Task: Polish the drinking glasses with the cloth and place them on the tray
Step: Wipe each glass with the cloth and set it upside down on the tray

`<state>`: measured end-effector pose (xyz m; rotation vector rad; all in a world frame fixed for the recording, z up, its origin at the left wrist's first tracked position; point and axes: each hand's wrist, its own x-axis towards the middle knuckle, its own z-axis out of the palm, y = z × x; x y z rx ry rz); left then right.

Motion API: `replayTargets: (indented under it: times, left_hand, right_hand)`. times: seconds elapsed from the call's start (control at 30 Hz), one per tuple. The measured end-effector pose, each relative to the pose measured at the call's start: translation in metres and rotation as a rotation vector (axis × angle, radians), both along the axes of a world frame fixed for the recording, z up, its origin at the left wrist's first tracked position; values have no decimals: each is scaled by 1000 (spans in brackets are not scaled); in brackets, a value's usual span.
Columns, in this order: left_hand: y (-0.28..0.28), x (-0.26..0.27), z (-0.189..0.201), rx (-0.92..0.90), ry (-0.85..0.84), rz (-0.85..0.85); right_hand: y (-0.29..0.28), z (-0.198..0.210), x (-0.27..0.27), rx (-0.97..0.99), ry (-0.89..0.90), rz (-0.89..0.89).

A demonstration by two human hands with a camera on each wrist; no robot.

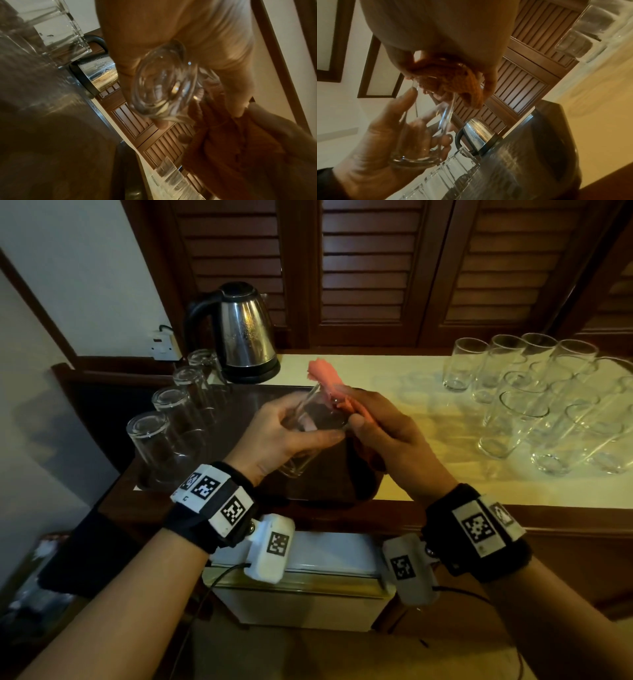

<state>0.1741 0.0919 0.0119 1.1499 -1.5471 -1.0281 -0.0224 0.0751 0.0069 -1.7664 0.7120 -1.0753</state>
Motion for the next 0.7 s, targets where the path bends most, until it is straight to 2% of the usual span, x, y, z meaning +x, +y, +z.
replayTargets:
  times: [0.13,0.27,0.33,0.43,0.53,0.63,0.7]
  left_hand:
    - [0,4,0,3,-39,8]
    - [0,6,1,-38,-138,-21]
    - [-2,5,3,-43,-204,-56]
    - [-4,1,5,-21,-205,-99]
    - [-3,0,9,6,-164,-124]
    - [-1,2,11,17,-136,-123]
    - [-2,1,12,10,-90,-120]
  right_hand:
    - [2,11,-11,112,69,141]
    - [-1,20,-17,153,265,255]
    - [-2,24,-17,220,299,294]
    - [-7,33,-20,249,366,325]
    - [-17,44,-31,162,357,229]
    - [-23,41,-40,-145,236,-87]
    - [-20,32,-35,-270,234,-144]
